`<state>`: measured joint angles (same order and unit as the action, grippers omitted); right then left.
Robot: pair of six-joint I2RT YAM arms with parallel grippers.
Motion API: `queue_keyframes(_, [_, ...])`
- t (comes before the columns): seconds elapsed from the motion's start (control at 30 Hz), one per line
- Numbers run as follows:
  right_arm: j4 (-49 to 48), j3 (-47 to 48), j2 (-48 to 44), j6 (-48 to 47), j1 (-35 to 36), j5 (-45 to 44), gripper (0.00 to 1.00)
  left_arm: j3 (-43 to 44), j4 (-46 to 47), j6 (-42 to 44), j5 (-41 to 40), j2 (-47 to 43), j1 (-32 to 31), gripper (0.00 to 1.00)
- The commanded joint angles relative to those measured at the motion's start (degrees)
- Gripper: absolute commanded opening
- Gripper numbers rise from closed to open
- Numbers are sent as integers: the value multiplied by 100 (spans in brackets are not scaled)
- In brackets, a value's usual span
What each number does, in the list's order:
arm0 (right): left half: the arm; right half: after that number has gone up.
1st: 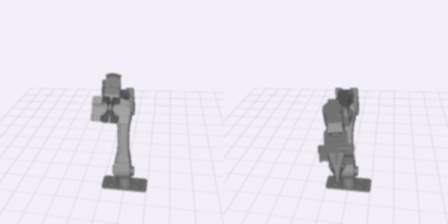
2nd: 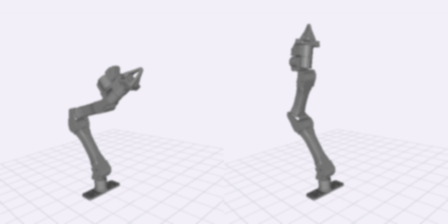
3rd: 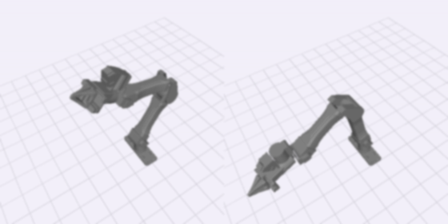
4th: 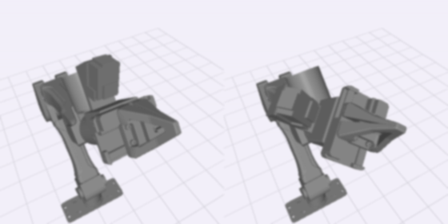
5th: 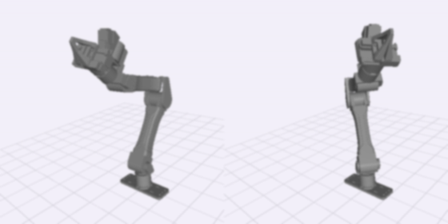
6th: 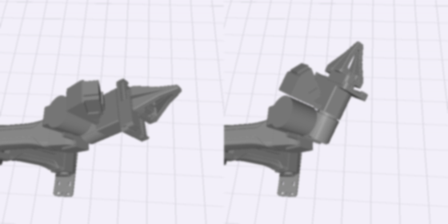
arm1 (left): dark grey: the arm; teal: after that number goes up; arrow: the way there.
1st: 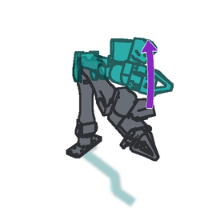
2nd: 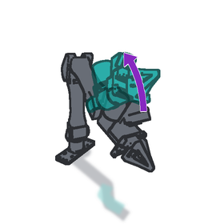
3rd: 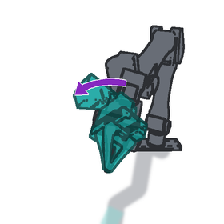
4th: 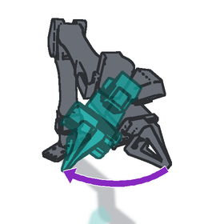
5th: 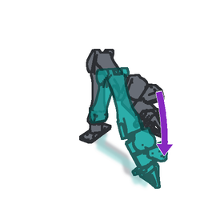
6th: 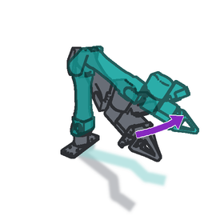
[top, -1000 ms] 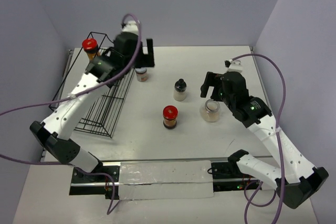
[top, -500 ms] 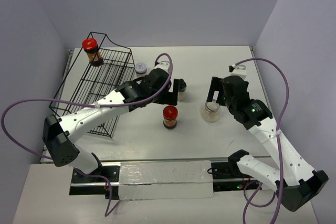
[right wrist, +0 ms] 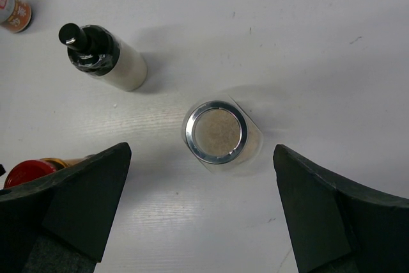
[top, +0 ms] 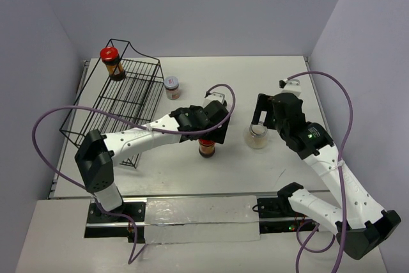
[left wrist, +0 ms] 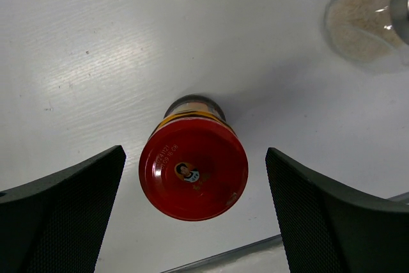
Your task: Organize the condiment bottles
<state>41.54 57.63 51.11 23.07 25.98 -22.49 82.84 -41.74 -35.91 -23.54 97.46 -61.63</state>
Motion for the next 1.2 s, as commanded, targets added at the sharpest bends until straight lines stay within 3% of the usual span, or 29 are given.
queue_keyframes(0.0, [-257, 25, 0, 26, -31, 185, 100, 324, -256, -189, -133, 218, -113, 100])
queue_keyframes(0.73, [-385, 75, 94, -40, -39, 521, 100, 116, -152, -339, -411, 649, -139, 99])
queue_keyframes(1.17, [-472, 56, 128, -22, -40, 606, 100, 127, -150, -391, -476, 678, -139, 63])
